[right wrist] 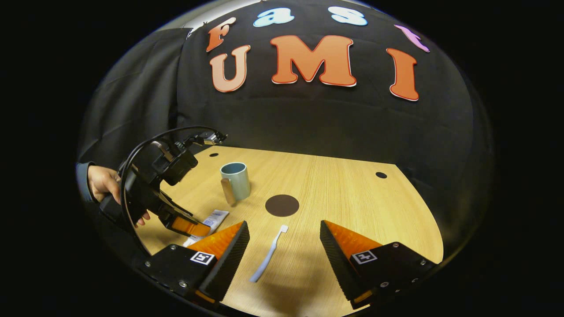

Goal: Put the toothbrush and toothpaste on the desktop into the cup, then pick up the cup and place it on the coaster on the desktop.

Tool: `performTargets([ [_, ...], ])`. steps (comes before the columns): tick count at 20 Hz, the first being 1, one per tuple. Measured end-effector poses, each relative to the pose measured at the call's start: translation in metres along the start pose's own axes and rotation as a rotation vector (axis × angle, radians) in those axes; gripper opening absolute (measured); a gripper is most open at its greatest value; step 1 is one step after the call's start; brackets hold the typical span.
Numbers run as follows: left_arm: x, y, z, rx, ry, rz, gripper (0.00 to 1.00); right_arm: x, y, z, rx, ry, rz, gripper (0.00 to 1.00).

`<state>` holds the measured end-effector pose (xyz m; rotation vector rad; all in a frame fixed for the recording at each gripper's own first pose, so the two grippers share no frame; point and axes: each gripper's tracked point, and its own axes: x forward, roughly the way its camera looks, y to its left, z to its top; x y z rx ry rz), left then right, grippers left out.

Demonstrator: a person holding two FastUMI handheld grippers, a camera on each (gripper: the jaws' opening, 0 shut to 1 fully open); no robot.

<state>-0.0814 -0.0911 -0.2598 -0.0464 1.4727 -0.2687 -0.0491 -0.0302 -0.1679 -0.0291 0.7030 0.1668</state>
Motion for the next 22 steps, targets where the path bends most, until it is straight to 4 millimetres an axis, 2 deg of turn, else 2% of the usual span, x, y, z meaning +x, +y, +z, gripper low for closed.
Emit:
performTargets([
  [6, 0.015, 0.000, 0.004, 0.034, 0.055, 0.039, 0.93, 0.021, 0.004, -0.021, 0.025, 0.138, 0.047, 0.96],
  [8, 0.021, -0.001, 0.002, 0.024, 0.080, 0.042, 0.87, 0.027, 0.006, -0.028, 0.036, 0.180, 0.057, 0.95],
  [9, 0.023, -0.001, 0.001, 0.020, 0.088, 0.049, 0.81, 0.029, 0.008, -0.028, 0.044, 0.200, 0.065, 0.95],
  [12, 0.027, -0.007, -0.002, 0.011, 0.113, 0.046, 0.71, 0.036, 0.014, -0.036, 0.074, 0.259, 0.090, 0.94],
  [14, 0.028, -0.009, -0.003, 0.016, 0.109, 0.042, 0.58, 0.042, 0.016, -0.043, 0.097, 0.300, 0.100, 0.94],
  [16, 0.029, -0.009, -0.002, 0.020, 0.094, 0.036, 0.58, 0.047, 0.017, -0.050, 0.128, 0.342, 0.103, 0.93],
  [18, 0.028, -0.008, -0.002, 0.042, 0.088, 0.026, 0.50, 0.053, 0.020, -0.050, 0.156, 0.363, 0.106, 0.93],
  [20, 0.029, -0.010, -0.003, 0.075, 0.083, 0.007, 0.51, 0.059, 0.021, -0.051, 0.171, 0.381, 0.107, 0.89],
  [22, 0.023, -0.005, 0.002, 0.040, 0.053, -0.001, 0.37, 0.060, 0.023, -0.053, 0.179, 0.406, 0.108, 0.88],
])
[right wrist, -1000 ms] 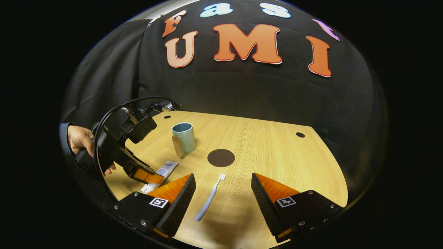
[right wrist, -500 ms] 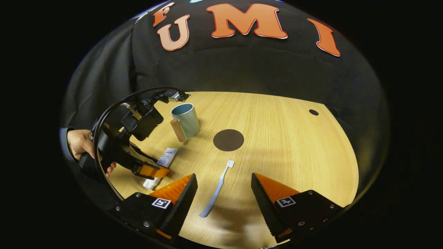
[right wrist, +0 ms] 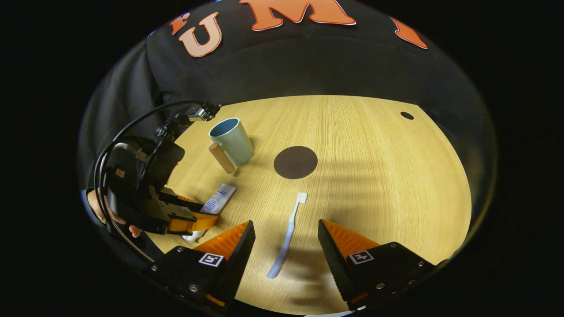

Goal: Put the toothbrush and toothpaste on the desktop into the cup, then pick up the cup and place it on the coaster on the desktop.

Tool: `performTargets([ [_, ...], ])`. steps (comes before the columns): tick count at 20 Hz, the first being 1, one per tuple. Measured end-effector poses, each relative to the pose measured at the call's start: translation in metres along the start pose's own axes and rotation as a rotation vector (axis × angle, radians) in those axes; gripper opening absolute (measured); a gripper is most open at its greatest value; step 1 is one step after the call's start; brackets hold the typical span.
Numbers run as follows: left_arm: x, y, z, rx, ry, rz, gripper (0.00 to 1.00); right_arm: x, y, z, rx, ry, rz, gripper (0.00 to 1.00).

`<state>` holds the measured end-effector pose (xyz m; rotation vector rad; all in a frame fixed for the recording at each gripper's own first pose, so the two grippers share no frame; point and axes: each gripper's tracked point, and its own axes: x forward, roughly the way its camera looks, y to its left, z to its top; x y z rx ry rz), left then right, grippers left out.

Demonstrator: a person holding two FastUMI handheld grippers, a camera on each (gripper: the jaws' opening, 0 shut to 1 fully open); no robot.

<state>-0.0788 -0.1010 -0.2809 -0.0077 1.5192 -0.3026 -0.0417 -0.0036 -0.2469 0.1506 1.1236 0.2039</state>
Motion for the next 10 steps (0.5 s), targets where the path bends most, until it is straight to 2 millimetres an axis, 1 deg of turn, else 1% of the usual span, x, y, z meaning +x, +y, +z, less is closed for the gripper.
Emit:
performTargets([
  [1, 0.003, 0.000, -0.002, 0.006, 0.012, -0.006, 0.31, 0.004, 0.002, -0.005, 0.003, 0.013, 0.000, 0.87],
  [2, 0.003, 0.000, 0.001, 0.008, -0.002, -0.019, 0.32, 0.007, 0.002, -0.007, 0.003, 0.026, 0.001, 0.87],
  [3, 0.002, -0.002, 0.001, 0.010, -0.006, -0.024, 0.32, 0.010, 0.002, -0.009, 0.003, 0.037, 0.000, 0.86],
  [4, 0.004, -0.005, 0.007, -0.001, -0.040, -0.039, 0.33, 0.011, 0.003, -0.010, 0.003, 0.048, -0.002, 0.86],
  [5, 0.001, -0.007, 0.005, 0.018, -0.036, -0.054, 0.22, 0.014, 0.003, -0.012, 0.007, 0.057, -0.002, 0.86],
  [6, -0.001, -0.006, 0.000, 0.016, -0.028, -0.066, 0.22, 0.015, 0.004, -0.013, 0.010, 0.073, -0.003, 0.85],
  [8, -0.007, -0.007, -0.001, 0.020, -0.035, -0.083, 0.20, 0.016, 0.006, -0.016, 0.011, 0.102, -0.012, 0.80],
  [9, -0.011, -0.007, 0.002, 0.024, -0.052, -0.086, 0.20, 0.019, 0.007, -0.019, 0.011, 0.118, -0.022, 0.71],
  [10, -0.016, -0.006, 0.007, 0.032, -0.078, -0.084, 0.20, 0.021, 0.007, -0.025, 0.015, 0.148, -0.023, 0.75],
])
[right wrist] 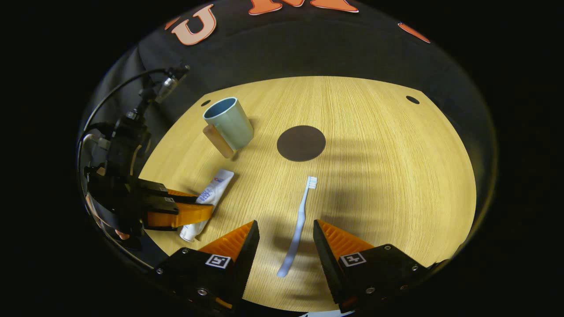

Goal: Put the toothbrush and toothpaste on the desktop into the cup, then pick up the cup and place it on the coaster on the desktop.

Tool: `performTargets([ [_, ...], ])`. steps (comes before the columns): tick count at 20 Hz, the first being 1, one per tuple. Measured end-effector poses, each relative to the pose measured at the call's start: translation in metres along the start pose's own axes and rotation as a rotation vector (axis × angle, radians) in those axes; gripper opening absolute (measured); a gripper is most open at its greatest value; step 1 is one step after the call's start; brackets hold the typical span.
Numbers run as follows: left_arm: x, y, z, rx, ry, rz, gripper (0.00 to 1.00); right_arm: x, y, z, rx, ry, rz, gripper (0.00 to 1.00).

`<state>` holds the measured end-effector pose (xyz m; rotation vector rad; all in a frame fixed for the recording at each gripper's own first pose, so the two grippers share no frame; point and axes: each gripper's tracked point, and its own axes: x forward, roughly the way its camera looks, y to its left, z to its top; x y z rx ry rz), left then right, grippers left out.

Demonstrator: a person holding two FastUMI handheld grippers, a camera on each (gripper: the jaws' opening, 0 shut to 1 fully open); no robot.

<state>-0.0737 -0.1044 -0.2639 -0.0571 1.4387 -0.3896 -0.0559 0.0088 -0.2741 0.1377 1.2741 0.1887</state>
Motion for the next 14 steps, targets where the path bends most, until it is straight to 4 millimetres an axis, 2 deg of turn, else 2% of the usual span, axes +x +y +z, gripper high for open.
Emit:
performTargets([
  [1, -0.009, 0.000, 0.006, 0.005, -0.031, -0.002, 0.20, 0.004, 0.003, -0.007, 0.007, 0.018, -0.002, 0.74],
  [3, -0.027, -0.004, 0.013, 0.013, -0.078, -0.021, 0.20, 0.007, 0.002, -0.010, 0.005, 0.043, -0.014, 0.70],
  [4, -0.035, -0.007, 0.016, 0.022, -0.097, -0.032, 0.20, 0.009, 0.002, -0.013, 0.006, 0.056, -0.024, 0.63],
  [5, -0.043, -0.010, 0.018, 0.029, -0.123, -0.042, 0.20, 0.012, 0.002, -0.019, 0.007, 0.075, -0.031, 0.66],
  [6, -0.051, -0.013, 0.021, 0.039, -0.144, -0.050, 0.20, 0.015, 0.003, -0.021, 0.014, 0.093, -0.034, 0.63],
  [10, -0.087, -0.014, 0.040, 0.068, -0.264, -0.072, 0.20, 0.027, -0.004, -0.029, 0.028, 0.139, -0.089, 0.45],
  [11, -0.096, -0.012, 0.044, 0.070, -0.289, -0.071, 0.22, 0.028, -0.006, -0.029, 0.031, 0.140, -0.104, 0.34],
  [13, -0.112, -0.008, 0.054, 0.076, -0.336, -0.072, 0.20, 0.029, -0.007, -0.026, 0.039, 0.130, -0.117, 0.36],
  [14, -0.119, -0.006, 0.058, 0.077, -0.360, -0.073, 0.21, 0.029, -0.009, -0.024, 0.040, 0.127, -0.124, 0.31],
])
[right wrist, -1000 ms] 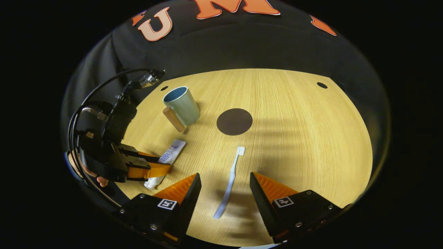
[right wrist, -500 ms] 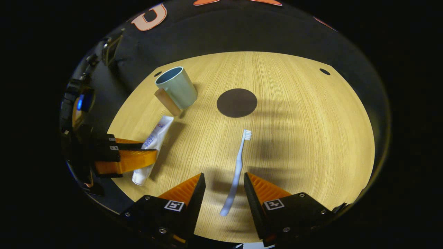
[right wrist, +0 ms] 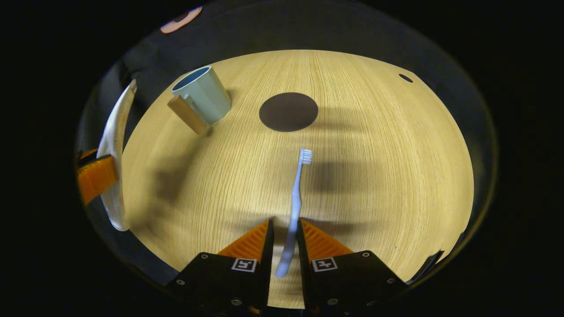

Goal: Put the toothbrush and toothpaste on the desktop into the cup, then pick up the cup and place it on the coaster on the desktop.

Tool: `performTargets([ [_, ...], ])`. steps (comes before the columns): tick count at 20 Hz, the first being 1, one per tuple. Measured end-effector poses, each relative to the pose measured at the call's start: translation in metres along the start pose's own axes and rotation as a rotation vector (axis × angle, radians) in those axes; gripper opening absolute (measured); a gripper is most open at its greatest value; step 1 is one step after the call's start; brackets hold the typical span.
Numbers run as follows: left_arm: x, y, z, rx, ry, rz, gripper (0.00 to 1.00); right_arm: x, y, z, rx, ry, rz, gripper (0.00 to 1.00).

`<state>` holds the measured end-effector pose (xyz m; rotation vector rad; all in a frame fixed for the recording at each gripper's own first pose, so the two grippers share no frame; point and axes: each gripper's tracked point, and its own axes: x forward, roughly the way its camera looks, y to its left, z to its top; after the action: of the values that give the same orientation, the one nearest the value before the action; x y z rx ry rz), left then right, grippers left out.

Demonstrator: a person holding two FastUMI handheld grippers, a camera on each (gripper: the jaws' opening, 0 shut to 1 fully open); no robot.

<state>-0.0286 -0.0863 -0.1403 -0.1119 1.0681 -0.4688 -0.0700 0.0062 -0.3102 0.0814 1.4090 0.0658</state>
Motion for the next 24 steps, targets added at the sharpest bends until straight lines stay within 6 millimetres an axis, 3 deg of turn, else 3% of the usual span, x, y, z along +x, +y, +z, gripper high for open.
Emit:
performTargets([
  [4, -0.017, 0.004, 0.025, -0.004, -0.080, -0.002, 0.20, 0.003, -0.007, 0.009, -0.030, -0.055, -0.031, 0.19],
  [5, -0.022, 0.006, 0.033, -0.006, -0.099, -0.004, 0.20, 0.001, -0.011, 0.010, -0.030, -0.068, -0.029, 0.10],
  [12, -0.022, 0.017, 0.066, -0.006, -0.228, 0.020, 0.21, -0.010, -0.016, 0.014, -0.047, -0.161, -0.026, 0.01],
  [20, -0.019, 0.044, 0.113, -0.015, -0.511, 0.024, 0.19, -0.073, -0.026, 0.060, 0.006, -0.420, 0.040, 0.01],
  [22, -0.021, 0.046, 0.127, -0.022, -0.581, 0.014, 0.19, -0.093, -0.030, 0.070, 0.005, -0.495, 0.042, 0.01],
  [24, -0.019, 0.045, 0.142, -0.033, -0.644, 0.007, 0.18, -0.101, -0.030, 0.083, 0.002, -0.576, 0.045, 0.01],
])
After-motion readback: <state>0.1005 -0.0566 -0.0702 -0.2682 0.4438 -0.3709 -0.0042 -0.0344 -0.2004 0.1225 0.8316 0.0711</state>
